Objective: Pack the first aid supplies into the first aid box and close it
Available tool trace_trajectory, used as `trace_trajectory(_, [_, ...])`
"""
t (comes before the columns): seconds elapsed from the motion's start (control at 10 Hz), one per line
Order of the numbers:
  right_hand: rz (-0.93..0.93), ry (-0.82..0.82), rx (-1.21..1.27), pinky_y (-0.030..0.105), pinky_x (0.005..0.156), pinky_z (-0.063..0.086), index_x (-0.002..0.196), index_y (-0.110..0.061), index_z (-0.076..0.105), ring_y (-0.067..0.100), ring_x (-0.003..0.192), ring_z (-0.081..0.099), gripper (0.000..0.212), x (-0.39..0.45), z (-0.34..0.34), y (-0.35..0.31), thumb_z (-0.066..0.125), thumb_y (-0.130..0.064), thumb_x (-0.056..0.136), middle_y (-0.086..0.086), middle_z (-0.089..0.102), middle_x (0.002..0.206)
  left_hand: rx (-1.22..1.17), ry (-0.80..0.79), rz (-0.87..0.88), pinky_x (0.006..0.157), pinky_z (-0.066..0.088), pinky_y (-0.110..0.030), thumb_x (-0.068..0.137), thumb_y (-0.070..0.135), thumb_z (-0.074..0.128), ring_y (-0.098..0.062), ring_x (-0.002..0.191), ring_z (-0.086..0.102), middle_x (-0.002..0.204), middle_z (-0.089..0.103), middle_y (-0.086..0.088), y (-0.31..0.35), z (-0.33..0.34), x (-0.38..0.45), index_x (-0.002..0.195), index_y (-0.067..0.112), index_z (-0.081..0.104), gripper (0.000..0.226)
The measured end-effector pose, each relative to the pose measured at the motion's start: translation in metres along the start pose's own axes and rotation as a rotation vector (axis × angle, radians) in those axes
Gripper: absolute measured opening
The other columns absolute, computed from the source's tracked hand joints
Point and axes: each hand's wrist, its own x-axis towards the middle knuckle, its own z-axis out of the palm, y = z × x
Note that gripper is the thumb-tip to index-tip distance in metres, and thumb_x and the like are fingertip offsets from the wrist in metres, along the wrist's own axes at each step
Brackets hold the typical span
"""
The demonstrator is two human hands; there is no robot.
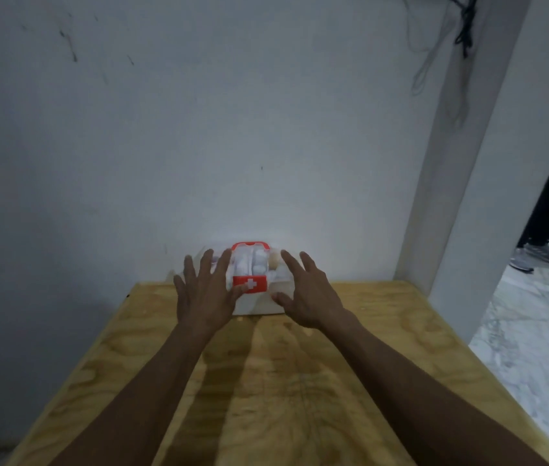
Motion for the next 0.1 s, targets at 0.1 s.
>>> trace_trajectory(0.1, [0.024, 0.071, 0.113, 0.046, 0.114, 0.031, 0.152, -0.035, 0.016, 0.029, 0.148, 0.022, 0.080, -0.0361, 0.0063, 0.0091, 0.063, -0.046, 0.089, 0.001, 0.013, 0.164, -0.163, 0.086, 0.011, 0.115, 0.023, -0.061, 0.090, 0.062, 0.043, -0.035, 0.148, 0.018, 0.160, 0.024, -0.004, -0.0084, 0.0018, -0.0220, 0.152, 0.030, 0.021, 0.074])
